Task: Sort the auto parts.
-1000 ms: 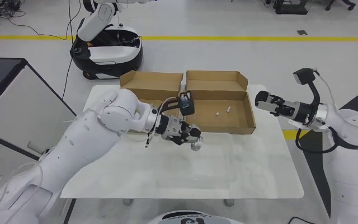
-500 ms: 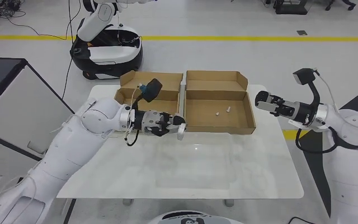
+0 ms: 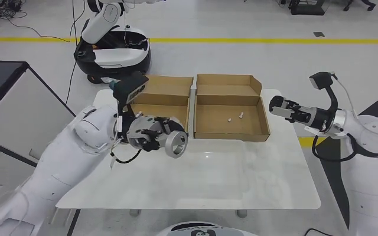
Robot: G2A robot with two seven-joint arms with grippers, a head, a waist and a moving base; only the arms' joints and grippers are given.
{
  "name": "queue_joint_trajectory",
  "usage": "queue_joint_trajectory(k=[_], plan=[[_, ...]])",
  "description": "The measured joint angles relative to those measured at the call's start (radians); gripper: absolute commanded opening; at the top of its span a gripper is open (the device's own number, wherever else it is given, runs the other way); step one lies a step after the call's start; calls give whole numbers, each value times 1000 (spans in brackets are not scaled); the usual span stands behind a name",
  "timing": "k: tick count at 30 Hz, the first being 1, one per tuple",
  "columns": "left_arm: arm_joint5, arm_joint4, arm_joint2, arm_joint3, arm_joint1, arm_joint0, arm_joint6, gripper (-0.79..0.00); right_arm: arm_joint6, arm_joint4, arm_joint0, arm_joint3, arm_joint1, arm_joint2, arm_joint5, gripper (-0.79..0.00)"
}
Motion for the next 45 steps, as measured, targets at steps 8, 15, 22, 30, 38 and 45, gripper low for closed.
queue_joint_trajectory(k=[8,15,22,30,38,45], plan=[[0,-104,-74,-69,-11,50,0,-785,0,0,0,0,0,0,0,0],[0,-103,-74,-68,-11,49,0,-785,0,0,0,0,0,0,0,0],[0,-103,-74,-68,-11,49,0,-785,0,0,0,0,0,0,0,0],[0,-103,-74,-68,-11,49,0,-785,0,0,0,0,0,0,0,0],[0,-103,-74,-68,-11,49,0,-785,0,0,0,0,0,0,0,0],[0,-103,-74,-68,-11,49,0,-785,0,0,0,0,0,0,0,0]])
